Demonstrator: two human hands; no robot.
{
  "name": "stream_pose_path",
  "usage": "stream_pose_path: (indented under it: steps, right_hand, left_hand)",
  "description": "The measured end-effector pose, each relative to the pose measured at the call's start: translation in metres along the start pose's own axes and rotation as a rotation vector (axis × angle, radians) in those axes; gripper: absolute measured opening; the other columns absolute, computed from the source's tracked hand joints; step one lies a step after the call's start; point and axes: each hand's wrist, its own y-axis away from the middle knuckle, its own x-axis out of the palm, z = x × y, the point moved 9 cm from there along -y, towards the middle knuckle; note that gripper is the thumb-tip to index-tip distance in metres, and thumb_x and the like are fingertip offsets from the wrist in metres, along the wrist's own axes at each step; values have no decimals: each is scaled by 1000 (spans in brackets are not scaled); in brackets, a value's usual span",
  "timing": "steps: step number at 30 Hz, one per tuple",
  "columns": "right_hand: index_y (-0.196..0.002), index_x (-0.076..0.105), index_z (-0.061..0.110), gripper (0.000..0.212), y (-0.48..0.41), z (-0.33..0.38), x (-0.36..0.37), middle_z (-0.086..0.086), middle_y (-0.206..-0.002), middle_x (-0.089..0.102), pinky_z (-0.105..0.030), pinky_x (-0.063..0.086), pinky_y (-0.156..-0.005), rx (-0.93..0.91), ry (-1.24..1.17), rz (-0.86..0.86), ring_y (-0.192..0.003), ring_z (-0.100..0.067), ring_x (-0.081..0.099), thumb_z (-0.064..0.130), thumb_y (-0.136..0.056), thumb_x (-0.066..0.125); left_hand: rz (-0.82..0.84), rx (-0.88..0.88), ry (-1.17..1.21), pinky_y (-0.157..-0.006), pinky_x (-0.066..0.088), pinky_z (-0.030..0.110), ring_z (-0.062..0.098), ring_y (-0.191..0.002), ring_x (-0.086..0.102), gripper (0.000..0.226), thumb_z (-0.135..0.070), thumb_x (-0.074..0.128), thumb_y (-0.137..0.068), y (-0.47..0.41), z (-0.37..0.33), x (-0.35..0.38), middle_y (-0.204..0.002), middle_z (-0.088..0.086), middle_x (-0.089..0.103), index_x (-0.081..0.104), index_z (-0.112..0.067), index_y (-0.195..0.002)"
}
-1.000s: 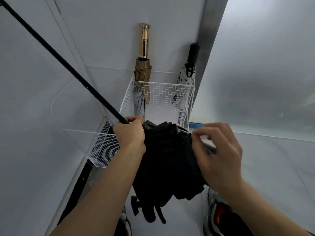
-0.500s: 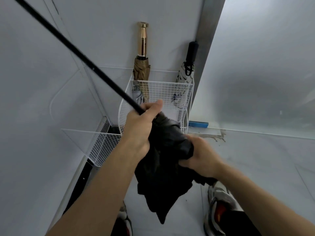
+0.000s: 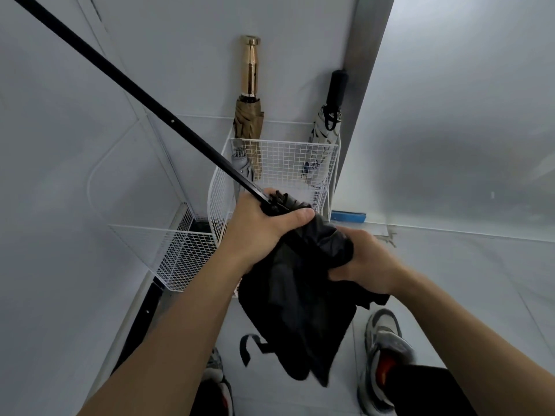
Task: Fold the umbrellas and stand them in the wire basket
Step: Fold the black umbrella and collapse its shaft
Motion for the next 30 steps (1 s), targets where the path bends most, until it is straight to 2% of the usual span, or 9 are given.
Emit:
stream_pose_path:
  steps: [4, 6, 8, 13, 17, 19, 22, 25, 30]
  right_hand:
    - [-121, 58, 30, 53, 1, -5, -7, 8, -105, 65, -31, 48, -83, 33, 145, -109, -98, -16, 61, 22, -73, 79]
    - [-128, 56, 34, 56, 7, -1, -14, 13, -117, 62, -29, 45, -92, -7, 126, -219, -108, -10, 57, 45, -77, 75]
    - [-112, 64, 32, 48, 20, 9, -28, 15, -111, 65, -26, 46, -92, -96, 29, -388, -105, -5, 60, 64, -76, 63]
    - [-64, 53, 26, 37, 64, 55, -20, 15, -66, 52, -22, 43, -60, -432, 92, -457, -64, -9, 54, 56, -81, 65]
    - [-62, 55, 25, 71, 60, 41, 18, 13, -65, 56, -25, 37, -58, -52, 733, -223, -63, -7, 54, 94, -68, 35]
    - [-61, 49, 26, 75, 53, 13, 30, 10, -68, 56, -28, 38, -61, 151, 769, -84, -69, -15, 55, 98, -64, 27]
    - [-87, 63, 39, 49, 48, -15, 46, 17, -88, 70, -31, 53, -77, 314, 95, 64, -85, -7, 64, 83, -66, 61]
    - [-94, 71, 25, 16, 48, -13, 42, 16, -85, 76, -14, 50, -70, 308, -512, 36, -81, 3, 68, 19, -82, 78]
    - [-78, 75, 13, 17, 56, -17, 24, -9, -82, 75, -34, 50, -78, 390, -901, 118, -75, -21, 70, 29, -76, 70]
  left_hand:
    - [-176, -113, 110, -72, 60, 34, 18, -71, 73, 21, -18, 83, -76, -4, 17, -9, -78, 9, 74, 70, -3, -84]
    - [-299, -151, 138, -68, 59, 33, 16, -67, 72, 15, -16, 82, -76, -6, 26, -22, -73, 6, 73, 69, -8, -78]
    - [-405, -178, 173, -63, 57, 29, 16, -65, 71, 14, -15, 81, -77, -6, 33, -34, -73, 5, 72, 67, -11, -76]
    - [-585, -223, 263, -59, 53, 26, 17, -66, 70, 17, -14, 80, -77, -7, 47, -56, -76, 5, 69, 66, -7, -83]
    - [-665, -274, 348, -64, 58, 31, 24, -76, 71, 23, -15, 82, -76, -7, 59, -63, -87, 10, 71, 65, -6, -87]
    - [-692, -294, 427, -62, 59, 29, 25, -81, 72, 40, -15, 83, -74, -6, 64, -62, -97, 14, 70, 63, 1, -105]
    - [-718, -291, 486, -61, 58, 28, 24, -82, 72, 50, -15, 84, -74, -4, 64, -61, -100, 14, 69, 59, 4, -114]
    - [-692, -281, 501, -71, 61, 34, 23, -81, 73, 40, -13, 83, -75, -4, 59, -57, -95, 13, 71, 62, 3, -106]
    - [-634, -226, 446, -61, 58, 27, 15, -67, 71, 19, -10, 80, -78, -4, 47, -57, -78, 6, 69, 62, -8, -83]
